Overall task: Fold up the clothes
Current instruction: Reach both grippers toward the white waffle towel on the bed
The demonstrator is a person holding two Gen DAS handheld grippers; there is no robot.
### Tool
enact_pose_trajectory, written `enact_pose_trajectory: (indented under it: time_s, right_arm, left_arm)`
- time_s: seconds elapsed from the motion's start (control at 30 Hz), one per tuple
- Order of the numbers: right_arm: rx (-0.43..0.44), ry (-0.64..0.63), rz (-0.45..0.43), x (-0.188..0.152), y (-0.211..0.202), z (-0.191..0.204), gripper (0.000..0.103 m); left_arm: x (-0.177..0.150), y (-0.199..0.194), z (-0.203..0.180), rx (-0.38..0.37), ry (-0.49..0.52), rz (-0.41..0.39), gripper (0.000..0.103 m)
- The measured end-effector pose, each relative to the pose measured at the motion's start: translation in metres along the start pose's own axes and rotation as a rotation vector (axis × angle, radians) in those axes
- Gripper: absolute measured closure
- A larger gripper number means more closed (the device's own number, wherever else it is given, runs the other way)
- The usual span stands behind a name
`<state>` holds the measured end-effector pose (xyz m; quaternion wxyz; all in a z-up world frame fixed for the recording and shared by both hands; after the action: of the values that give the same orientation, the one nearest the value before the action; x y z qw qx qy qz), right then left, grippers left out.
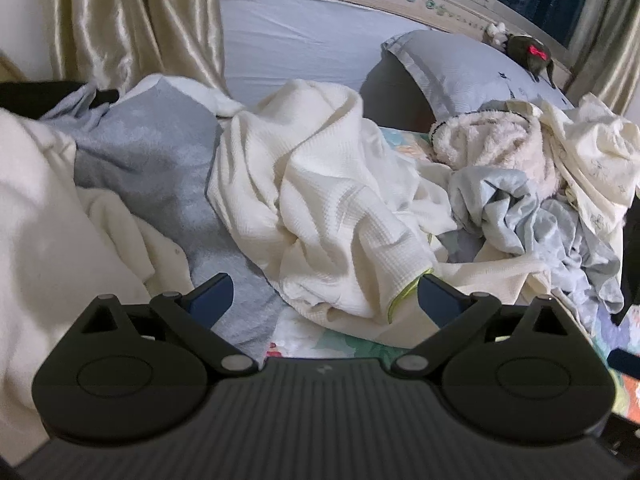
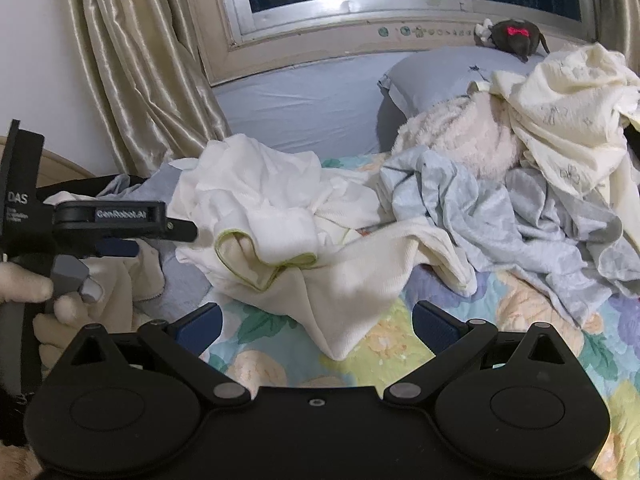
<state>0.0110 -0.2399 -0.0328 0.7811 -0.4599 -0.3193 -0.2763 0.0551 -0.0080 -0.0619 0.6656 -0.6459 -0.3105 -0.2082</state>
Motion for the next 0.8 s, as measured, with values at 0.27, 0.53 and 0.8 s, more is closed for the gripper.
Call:
enact_pose_trajectory:
  time_s: [0.27, 0.53, 0.8]
  right_arm:
    - [-0.007, 0.038, 0.041, -0.012, 0.016, -0.008, 0.0]
    - [-0.006, -0.067, 0.026, -0.005, 0.043, -0.003, 0.0]
    - [0.081, -0.306, 0.03, 0.007, 0.093, 0.027, 0.0]
  left_arm:
    - [-0.001, 0.004, 0.004, 0.021, -0.009, 0.003, 0.002]
    - [0.011, 0.021, 0.001, 0.097, 0.1, -0.078, 0.0]
    - [0.071, 0.024, -0.006, 0.079, 0.148, -0.321, 0.0]
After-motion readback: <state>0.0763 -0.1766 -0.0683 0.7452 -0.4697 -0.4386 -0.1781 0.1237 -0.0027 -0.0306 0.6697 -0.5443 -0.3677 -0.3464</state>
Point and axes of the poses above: each gripper's, at about its wrist camera, not at the fingertips, and y roughly the way its jaws point, z to its left, x to its top, the point moved 7 cm from there along y, roughly the way its jaws point, and after that the axes turned 14 degrees about x, right-handed, at the moved point
